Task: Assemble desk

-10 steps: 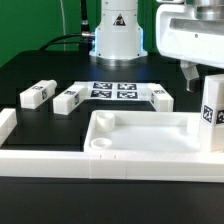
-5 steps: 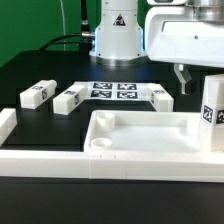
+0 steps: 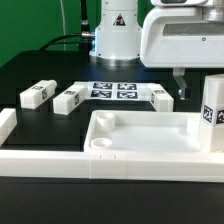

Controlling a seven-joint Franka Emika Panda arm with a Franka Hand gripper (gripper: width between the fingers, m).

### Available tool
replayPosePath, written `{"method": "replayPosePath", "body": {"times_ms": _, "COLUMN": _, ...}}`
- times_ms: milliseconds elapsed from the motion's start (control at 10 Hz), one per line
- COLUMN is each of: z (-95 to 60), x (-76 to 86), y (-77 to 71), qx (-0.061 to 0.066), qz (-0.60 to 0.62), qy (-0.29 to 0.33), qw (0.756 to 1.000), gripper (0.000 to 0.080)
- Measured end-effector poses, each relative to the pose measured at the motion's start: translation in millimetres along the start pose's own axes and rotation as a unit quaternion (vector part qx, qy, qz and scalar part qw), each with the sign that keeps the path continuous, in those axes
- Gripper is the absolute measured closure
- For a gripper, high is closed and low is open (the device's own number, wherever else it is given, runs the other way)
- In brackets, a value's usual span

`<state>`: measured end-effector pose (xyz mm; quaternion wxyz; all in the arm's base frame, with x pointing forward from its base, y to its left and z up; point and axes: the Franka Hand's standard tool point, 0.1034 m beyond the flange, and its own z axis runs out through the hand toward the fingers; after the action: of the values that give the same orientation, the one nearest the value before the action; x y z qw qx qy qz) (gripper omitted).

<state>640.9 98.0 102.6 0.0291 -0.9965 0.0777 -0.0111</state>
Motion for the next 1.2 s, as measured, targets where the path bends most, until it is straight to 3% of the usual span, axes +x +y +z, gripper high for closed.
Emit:
{"method": "replayPosePath", "body": {"times_ms": 200, "z": 0.8, "x": -0.2, "y": 0.3, "qx": -0.005, "qz": -0.071, "qy": 0.000, "qw": 0.997, "gripper": 0.0150}}
{"method": "replayPosePath", "body": {"times_ms": 500, "z": -2.1, "x": 1.8, "y": -0.9, "qx": -0.024, "qz": -0.183, "qy": 0.003, "qw": 0.983, "gripper": 0.0150}}
{"method": "replayPosePath", "body": {"times_ms": 800, "z": -2.4, "x": 2.7, "y": 0.2, "qx": -0.028, "qz": -0.235, "qy": 0.002, "qw": 0.972, "gripper": 0.0176}}
{"method": "replayPosePath", "body": {"times_ms": 1000, "z": -2.3, "x": 2.6, "y": 0.1, "qx": -0.027, "qz": -0.235, "qy": 0.002, "qw": 0.972, "gripper": 0.0512}}
{"method": "replayPosePath", "body": {"times_ms": 1200, "z": -2.0, "x": 2.5, "y": 0.4, "qx": -0.027, "qz": -0.224, "qy": 0.002, "qw": 0.974, "gripper": 0.0511}}
